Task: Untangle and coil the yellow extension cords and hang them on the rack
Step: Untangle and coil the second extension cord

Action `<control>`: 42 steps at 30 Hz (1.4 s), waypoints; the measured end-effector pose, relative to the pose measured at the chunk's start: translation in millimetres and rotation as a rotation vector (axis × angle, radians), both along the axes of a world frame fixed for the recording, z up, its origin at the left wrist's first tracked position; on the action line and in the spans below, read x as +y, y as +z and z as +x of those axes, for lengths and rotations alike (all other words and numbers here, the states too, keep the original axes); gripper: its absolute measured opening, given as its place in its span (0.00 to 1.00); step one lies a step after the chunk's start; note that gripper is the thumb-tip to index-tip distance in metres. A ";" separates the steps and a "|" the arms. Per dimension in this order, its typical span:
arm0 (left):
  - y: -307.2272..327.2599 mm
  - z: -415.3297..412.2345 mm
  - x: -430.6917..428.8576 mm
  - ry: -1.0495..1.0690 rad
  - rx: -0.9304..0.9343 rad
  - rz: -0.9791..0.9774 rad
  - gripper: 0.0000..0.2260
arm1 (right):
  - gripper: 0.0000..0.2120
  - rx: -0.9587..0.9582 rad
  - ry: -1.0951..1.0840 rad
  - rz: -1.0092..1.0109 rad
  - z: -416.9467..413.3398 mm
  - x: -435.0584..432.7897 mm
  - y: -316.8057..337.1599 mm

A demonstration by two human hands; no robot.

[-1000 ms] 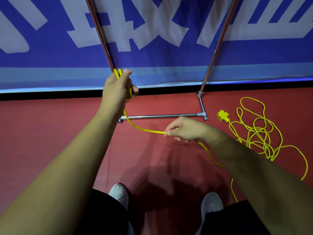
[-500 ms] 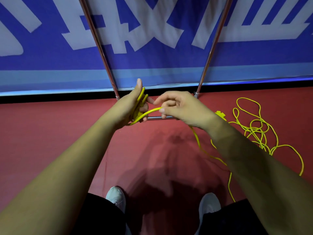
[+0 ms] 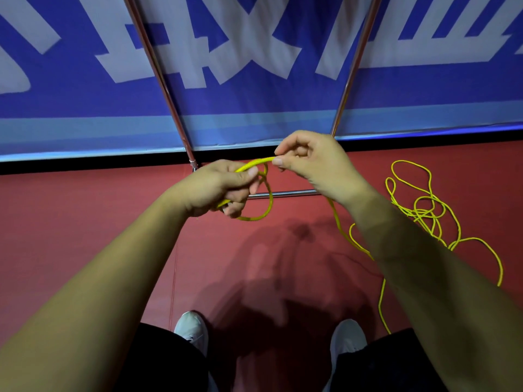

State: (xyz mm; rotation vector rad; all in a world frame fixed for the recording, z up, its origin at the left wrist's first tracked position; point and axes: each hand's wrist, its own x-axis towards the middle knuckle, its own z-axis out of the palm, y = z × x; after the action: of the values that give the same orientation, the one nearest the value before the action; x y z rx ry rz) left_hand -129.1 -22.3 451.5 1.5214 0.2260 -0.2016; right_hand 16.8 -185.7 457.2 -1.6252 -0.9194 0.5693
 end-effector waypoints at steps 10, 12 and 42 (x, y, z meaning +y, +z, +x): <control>17.3 -8.5 25.7 0.257 -0.246 -0.612 0.16 | 0.04 0.075 0.019 -0.349 42.2 -31.4 -67.7; 19.3 -9.7 26.6 0.267 -0.231 -0.620 0.15 | 0.02 0.234 -0.022 -0.247 40.7 -30.9 -71.6; 14.1 2.8 22.0 0.640 -0.351 -0.374 0.17 | 0.08 0.141 0.179 -0.869 -36.7 5.7 -97.1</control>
State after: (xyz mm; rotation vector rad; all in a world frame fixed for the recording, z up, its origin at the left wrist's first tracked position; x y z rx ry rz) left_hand -126.2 -0.3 465.6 1.0279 0.3591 0.5046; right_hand -19.8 -180.0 360.1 -2.2298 -0.7504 1.3183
